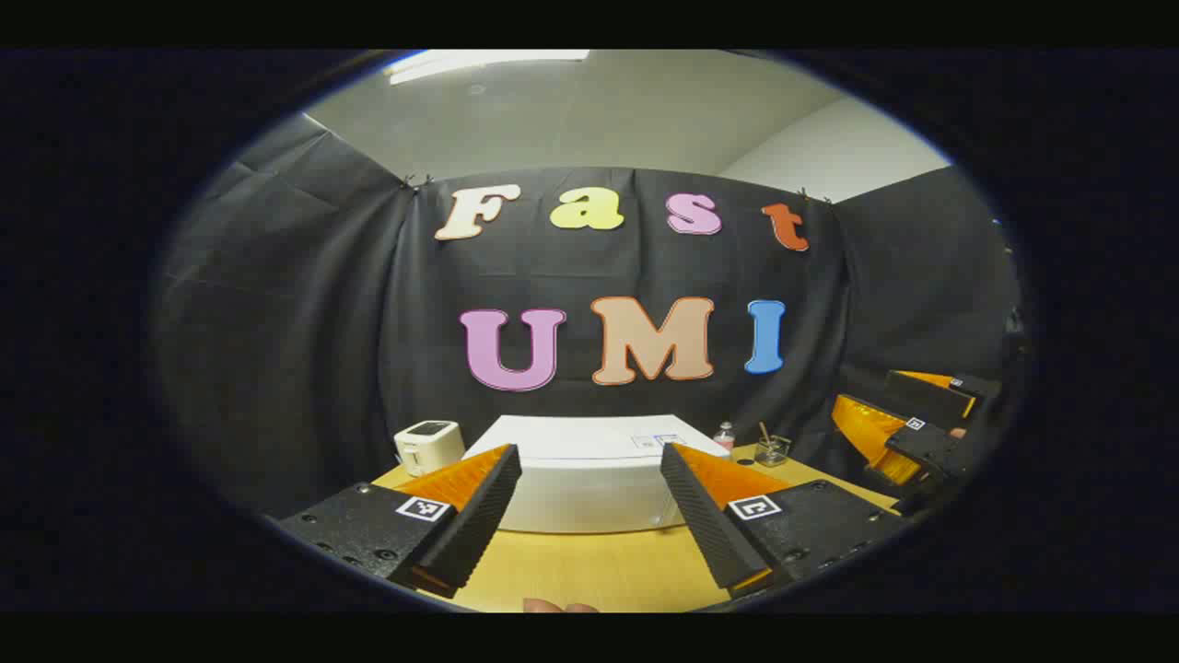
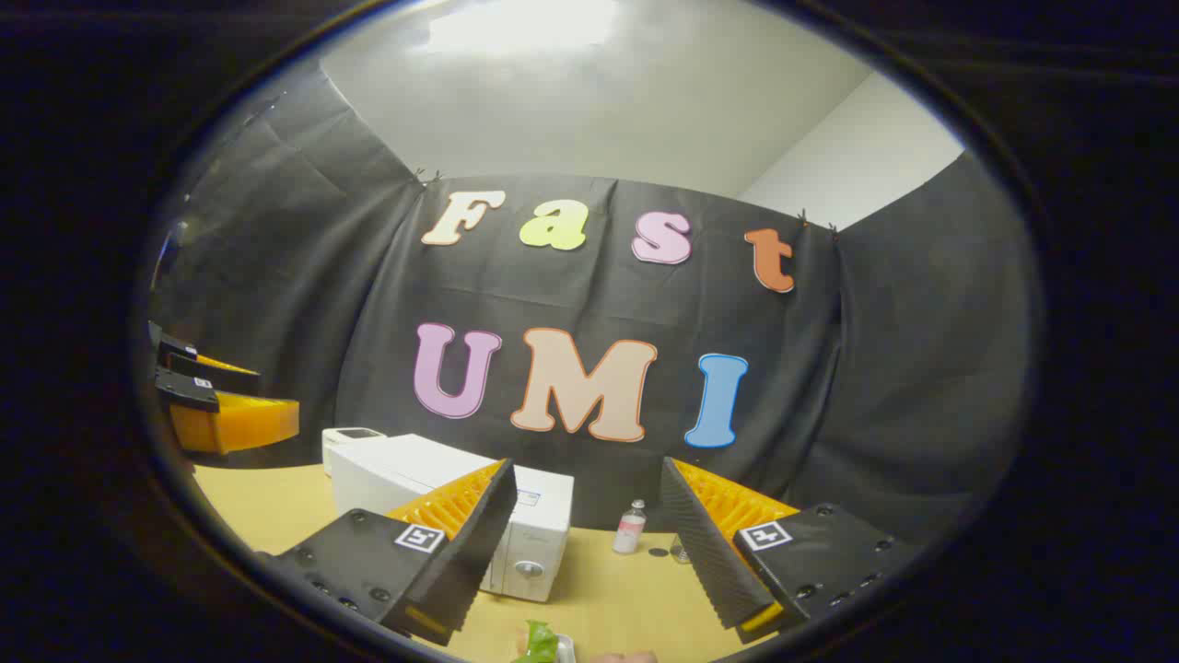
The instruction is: Open the microwave oven with the left hand, put the food in, and close the microwave oven.
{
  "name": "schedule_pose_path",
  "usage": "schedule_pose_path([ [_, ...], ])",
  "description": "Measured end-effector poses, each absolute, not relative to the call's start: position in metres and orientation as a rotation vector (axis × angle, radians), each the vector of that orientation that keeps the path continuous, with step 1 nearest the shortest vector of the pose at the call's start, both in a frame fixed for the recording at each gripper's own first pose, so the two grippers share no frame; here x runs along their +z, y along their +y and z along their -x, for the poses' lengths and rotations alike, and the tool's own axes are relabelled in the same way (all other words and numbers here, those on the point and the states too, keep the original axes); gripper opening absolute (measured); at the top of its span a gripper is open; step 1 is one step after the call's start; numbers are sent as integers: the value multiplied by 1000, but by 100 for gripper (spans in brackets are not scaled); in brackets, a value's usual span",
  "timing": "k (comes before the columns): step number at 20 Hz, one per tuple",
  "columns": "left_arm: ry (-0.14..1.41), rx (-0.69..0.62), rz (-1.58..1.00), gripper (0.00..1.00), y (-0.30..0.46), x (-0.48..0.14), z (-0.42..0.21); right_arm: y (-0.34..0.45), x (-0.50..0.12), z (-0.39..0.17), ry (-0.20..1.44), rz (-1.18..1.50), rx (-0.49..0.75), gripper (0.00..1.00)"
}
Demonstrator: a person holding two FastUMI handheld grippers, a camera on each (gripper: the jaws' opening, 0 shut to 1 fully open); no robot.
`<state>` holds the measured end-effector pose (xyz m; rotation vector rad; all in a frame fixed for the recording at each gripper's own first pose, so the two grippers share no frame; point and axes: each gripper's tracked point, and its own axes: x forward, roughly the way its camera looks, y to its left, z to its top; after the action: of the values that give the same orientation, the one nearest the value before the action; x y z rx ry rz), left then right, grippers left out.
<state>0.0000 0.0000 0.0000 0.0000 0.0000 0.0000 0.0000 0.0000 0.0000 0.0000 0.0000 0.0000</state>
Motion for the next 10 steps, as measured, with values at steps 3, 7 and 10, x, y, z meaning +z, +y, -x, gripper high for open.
schedule_pose_path([
  [3, -7, 12, 3, 94, -2, 2, -7, -2, -7, -7, 17, -19, 7, 97],
  [7, -3, -2, -6, 94, -8, -2, -13, -10, -11, -10, 27, -25, 2, 100],
  [10, 0, -10, -11, 94, -9, -4, -17, -14, -15, -11, 36, -21, 2, 99],
])
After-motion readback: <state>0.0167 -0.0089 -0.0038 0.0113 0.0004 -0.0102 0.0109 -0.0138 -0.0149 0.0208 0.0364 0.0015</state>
